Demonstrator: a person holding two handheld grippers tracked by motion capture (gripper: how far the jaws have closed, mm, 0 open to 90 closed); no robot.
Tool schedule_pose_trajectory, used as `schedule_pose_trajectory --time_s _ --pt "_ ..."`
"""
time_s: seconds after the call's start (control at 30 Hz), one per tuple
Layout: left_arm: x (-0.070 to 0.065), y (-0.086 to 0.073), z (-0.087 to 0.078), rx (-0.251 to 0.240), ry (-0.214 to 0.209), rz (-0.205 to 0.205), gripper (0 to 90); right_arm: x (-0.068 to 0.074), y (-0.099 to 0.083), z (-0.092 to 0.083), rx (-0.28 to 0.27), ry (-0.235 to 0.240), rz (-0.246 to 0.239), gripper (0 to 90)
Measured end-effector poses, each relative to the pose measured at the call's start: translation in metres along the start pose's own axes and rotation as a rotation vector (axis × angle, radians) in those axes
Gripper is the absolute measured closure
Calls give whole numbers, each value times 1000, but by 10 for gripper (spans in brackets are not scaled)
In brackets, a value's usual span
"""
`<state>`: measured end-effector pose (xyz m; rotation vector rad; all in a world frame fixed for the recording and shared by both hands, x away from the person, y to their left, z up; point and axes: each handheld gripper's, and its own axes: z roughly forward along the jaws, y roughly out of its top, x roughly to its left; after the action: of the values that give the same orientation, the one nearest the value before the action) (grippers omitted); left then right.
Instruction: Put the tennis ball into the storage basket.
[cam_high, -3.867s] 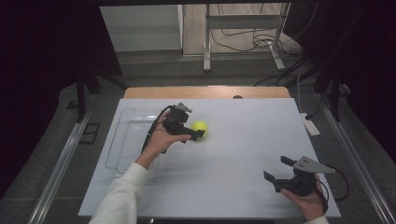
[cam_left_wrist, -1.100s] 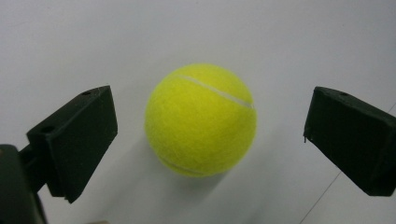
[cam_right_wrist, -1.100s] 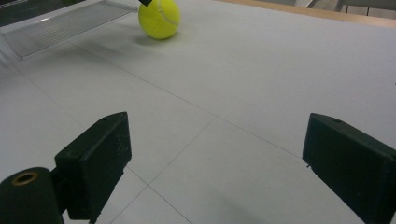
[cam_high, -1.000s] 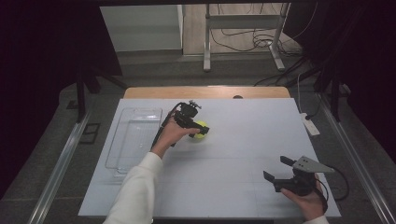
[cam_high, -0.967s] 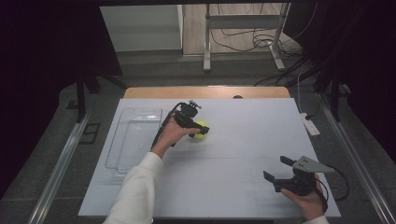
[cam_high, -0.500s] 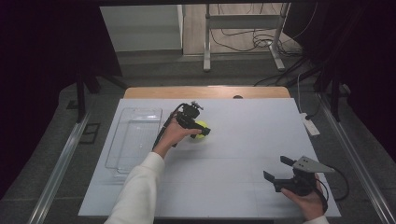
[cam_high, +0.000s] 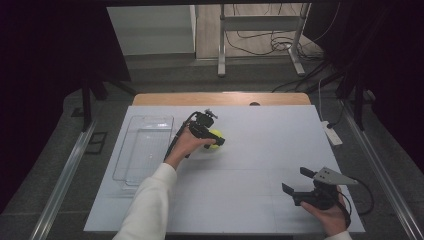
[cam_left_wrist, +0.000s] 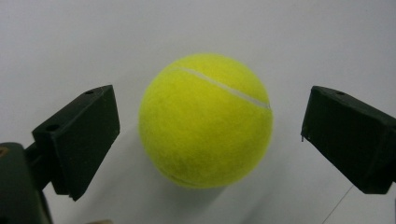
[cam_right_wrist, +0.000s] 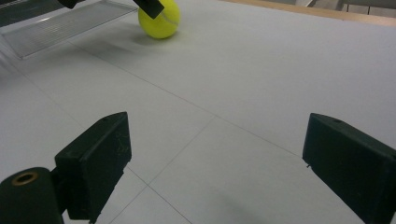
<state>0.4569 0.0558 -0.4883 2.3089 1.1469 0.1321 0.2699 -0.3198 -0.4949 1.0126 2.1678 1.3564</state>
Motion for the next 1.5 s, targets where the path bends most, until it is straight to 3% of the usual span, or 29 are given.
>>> schedule_pose_trajectory --time_s 0.17,0.4,0.87,1.5 --pt "0 0 3 18 1 -9 91 0 0 0 1 0 1 82" --pt "0 -1 3 25 24 -6 259 0 0 0 3 -1 2 83" --pt "-4 -1 1 35 32 35 273 0 0 0 0 -4 1 84" --pt "-7 -4 -19 -24 31 66 273 0 1 -1 -4 -5 -2 85"
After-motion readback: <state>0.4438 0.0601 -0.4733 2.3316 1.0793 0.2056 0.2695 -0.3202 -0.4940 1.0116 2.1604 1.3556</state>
